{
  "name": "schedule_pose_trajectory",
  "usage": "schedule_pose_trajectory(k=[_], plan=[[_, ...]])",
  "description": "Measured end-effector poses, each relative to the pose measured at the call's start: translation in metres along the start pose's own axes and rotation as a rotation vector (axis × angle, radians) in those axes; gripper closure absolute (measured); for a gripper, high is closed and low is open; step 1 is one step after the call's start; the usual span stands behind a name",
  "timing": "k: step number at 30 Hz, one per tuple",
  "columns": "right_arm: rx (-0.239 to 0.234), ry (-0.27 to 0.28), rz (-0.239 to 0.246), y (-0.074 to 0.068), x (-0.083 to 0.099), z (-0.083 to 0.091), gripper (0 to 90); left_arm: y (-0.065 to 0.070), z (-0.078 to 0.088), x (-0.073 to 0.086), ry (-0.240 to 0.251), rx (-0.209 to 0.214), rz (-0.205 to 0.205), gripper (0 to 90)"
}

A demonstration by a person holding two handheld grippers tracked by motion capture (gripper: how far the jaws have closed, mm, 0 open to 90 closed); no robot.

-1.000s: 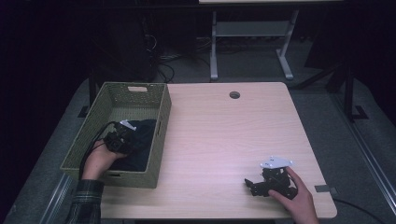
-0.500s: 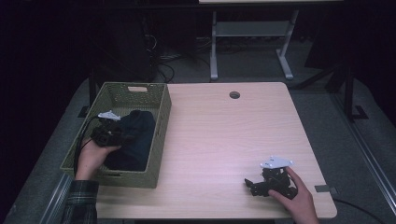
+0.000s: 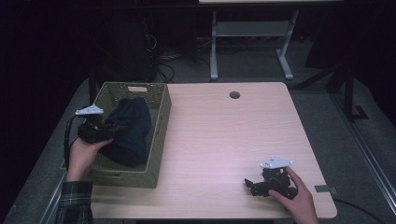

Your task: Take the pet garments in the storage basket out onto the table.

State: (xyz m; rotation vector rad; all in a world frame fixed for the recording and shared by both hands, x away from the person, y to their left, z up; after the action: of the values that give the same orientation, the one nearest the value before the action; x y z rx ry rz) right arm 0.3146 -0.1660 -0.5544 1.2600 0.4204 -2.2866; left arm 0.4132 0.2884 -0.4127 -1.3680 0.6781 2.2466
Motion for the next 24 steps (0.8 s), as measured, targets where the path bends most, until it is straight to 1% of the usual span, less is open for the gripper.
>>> schedule_pose_trajectory(k=[4,7,11,15,19,24], plan=[[0.000,0.000,0.000,0.000,0.000,0.000,0.0,0.001,0.005,-0.008,0.046,0.012,0.016,71.9],[0.000,0.000,0.000,0.000,0.000,0.000,0.0,0.002,0.008,-0.013,0.070,0.020,0.014,71.9],[0.000,0.000,0.000,0.000,0.000,0.000,0.0,0.006,0.011,-0.021,0.103,0.035,0.006,71.9],[-0.002,0.000,0.001,0.000,0.000,0.000,0.0,0.010,0.014,-0.030,0.129,0.043,-0.013,72.0],[-0.002,0.001,0.002,0.000,0.000,0.000,0.0,0.018,0.016,-0.040,0.159,0.061,-0.026,72.0],[-0.002,0.001,0.002,0.000,0.000,0.000,0.0,0.027,0.017,-0.050,0.182,0.084,-0.038,72.0]])
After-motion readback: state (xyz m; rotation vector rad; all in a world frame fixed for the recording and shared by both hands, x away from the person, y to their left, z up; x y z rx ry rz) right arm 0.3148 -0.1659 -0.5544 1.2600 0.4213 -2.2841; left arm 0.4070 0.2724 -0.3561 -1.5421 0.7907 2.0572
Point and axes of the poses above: each handheld gripper's, and its own axes: z roughly backward along the jaws, x roughly out of its underside, y roughly to its right, the point moved 10 cm from there along -z, roughly forward along the jaws, and after that the axes turned 14 degrees about y, right-handed, at the moved point
